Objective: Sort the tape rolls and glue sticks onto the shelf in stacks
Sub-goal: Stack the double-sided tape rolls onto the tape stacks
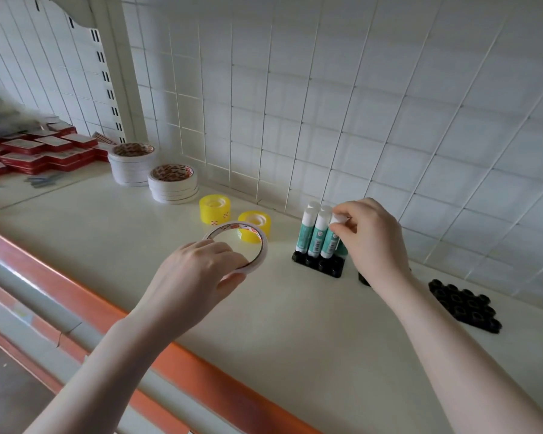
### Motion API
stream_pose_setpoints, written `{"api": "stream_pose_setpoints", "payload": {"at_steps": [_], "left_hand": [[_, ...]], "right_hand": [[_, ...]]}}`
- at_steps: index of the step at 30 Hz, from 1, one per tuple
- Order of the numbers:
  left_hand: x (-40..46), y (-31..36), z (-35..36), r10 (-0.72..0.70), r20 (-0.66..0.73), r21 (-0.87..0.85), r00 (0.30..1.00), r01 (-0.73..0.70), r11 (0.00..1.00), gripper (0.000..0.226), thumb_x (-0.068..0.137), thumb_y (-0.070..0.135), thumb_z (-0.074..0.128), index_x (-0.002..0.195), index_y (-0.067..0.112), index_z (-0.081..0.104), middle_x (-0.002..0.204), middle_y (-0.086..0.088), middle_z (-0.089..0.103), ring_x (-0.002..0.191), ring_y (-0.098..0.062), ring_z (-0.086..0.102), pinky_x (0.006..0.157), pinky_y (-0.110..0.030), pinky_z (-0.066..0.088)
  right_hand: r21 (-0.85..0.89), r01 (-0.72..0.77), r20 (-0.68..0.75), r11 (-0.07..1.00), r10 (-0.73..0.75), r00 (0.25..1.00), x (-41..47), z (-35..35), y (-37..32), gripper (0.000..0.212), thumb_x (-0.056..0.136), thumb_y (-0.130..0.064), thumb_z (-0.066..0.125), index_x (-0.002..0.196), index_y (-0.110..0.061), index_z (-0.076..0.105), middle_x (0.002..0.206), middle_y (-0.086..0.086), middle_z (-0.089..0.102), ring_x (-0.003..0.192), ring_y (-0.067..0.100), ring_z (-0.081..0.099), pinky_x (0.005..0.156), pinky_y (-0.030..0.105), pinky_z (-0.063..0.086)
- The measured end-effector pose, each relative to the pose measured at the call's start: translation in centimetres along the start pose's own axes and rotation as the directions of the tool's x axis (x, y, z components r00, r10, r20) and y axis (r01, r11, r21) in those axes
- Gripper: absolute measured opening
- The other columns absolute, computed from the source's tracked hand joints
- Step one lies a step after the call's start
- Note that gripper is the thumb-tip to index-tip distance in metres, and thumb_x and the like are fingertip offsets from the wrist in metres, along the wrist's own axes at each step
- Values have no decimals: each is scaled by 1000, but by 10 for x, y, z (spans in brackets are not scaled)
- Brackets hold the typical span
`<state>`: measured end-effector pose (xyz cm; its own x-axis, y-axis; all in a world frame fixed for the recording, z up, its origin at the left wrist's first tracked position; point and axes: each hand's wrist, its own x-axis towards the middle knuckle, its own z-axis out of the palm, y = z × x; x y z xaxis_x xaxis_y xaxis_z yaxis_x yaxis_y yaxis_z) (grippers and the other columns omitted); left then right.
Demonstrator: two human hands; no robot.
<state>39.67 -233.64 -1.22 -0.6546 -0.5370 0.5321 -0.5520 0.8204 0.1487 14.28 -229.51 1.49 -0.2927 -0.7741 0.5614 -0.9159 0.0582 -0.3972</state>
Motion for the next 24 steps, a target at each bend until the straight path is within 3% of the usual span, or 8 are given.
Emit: {"api": "stream_pose_setpoints", "payload": {"at_steps": [11, 17, 24], "left_hand": [[6, -9, 4, 21, -16, -16, 1000, -21, 1000, 9, 75, 27, 61, 80, 24, 68, 69, 9, 60, 64, -19, 60, 53, -31, 49], [8, -12, 4, 22, -12, -4, 1000, -22, 1000, 9, 75, 27, 60, 78, 23, 68, 67, 9, 60, 63, -18, 58, 52, -30, 46], [9, -12, 2, 2, -9, -2, 1000, -2, 1000, 9, 77, 27, 59, 77, 23, 67, 66, 10, 58, 62, -17, 57, 52, -27, 43]], "right_hand": [[62, -32, -57, 998, 36, 998, -2, 5, 2, 11, 82, -7, 66, 89, -11, 73, 91, 2, 61, 76, 24, 63, 74, 34, 48], [-27, 106, -149, 994, -109, 983, -7, 13, 5, 2, 78, -2, 70, 78, -3, 72, 80, 8, 61, 59, 27, 58, 61, 24, 38], [-87, 165, -173, 982, -178, 969, -7, 18, 11, 7, 76, 4, 69, 70, 0, 68, 68, 8, 54, 46, 30, 51, 47, 28, 45]]}}
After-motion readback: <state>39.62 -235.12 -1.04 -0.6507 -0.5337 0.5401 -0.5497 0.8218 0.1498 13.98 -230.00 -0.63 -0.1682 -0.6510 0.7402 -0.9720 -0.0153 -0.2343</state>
